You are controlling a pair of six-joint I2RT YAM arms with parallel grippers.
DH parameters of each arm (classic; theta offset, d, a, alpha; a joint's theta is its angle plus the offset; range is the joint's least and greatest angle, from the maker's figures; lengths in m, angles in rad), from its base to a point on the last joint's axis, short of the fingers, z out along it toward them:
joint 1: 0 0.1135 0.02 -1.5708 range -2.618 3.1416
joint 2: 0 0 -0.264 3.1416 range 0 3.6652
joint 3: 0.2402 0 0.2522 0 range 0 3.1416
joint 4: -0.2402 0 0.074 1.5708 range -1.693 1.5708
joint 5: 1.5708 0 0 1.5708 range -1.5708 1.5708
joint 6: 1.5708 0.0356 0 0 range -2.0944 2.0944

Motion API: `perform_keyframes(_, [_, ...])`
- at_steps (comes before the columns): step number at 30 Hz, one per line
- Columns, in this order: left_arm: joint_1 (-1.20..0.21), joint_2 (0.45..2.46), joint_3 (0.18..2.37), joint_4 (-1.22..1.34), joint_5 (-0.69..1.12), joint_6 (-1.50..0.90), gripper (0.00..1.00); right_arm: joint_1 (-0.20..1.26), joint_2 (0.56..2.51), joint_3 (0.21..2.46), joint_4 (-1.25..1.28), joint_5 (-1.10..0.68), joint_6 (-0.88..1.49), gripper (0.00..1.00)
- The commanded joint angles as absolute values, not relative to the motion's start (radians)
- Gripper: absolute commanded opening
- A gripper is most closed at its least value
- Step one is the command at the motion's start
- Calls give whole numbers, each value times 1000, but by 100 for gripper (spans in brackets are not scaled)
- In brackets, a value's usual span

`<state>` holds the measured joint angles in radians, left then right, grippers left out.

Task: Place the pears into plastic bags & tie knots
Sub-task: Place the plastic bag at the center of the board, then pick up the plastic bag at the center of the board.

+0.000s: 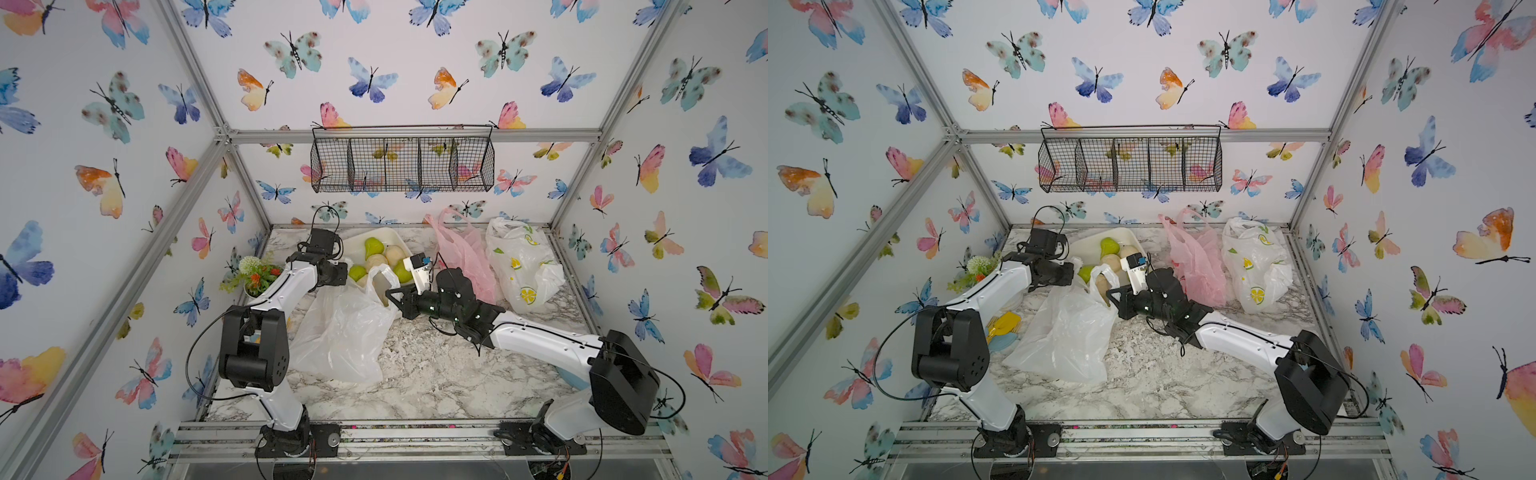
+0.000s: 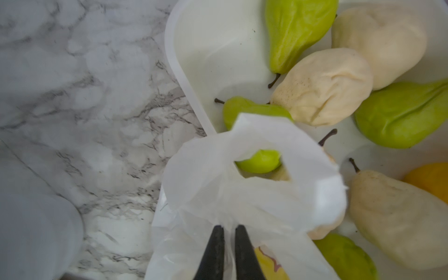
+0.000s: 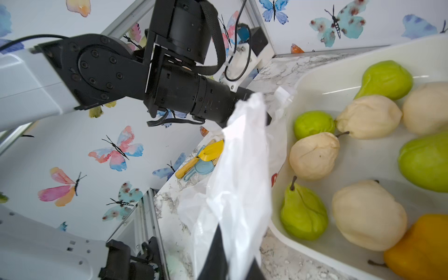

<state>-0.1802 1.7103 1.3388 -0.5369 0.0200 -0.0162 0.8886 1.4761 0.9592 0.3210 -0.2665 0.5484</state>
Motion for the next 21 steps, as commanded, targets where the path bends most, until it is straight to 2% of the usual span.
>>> perform_keyframes(1, [-178, 1650, 1412, -546, 42, 26, 0, 884, 1425, 916, 234, -224, 525, 20])
perform_keyframes(4, [-171, 1540, 1397, -493, 103, 46, 0, 878, 1376, 901, 116, -206, 476, 54])
perform_keyframes(5, [-168, 1494, 1384, -465, 110, 51, 0, 869, 1355, 889, 72, -200, 465, 60])
perform_keyframes(8, [-163, 1365, 1324, -390, 146, 81, 0, 807, 1255, 796, 30, -210, 464, 66])
perform_keyframes(11, [-159, 1276, 1269, -347, 196, 83, 0, 718, 1168, 731, 0, -185, 472, 69])
perform_keyframes(14, [-149, 1276, 1238, -351, 170, 32, 3, 654, 1211, 792, -77, -145, 445, 68])
perform_keyframes(15, [-148, 1302, 1243, -368, 138, 11, 19, 653, 1244, 826, -79, -139, 434, 68])
perform_keyframes(18, [-138, 1432, 1319, -451, 109, -28, 57, 653, 1353, 939, -91, -198, 419, 67])
perform_keyframes(21, [-136, 1565, 1380, -483, 79, -23, 82, 654, 1426, 996, -51, -253, 435, 67])
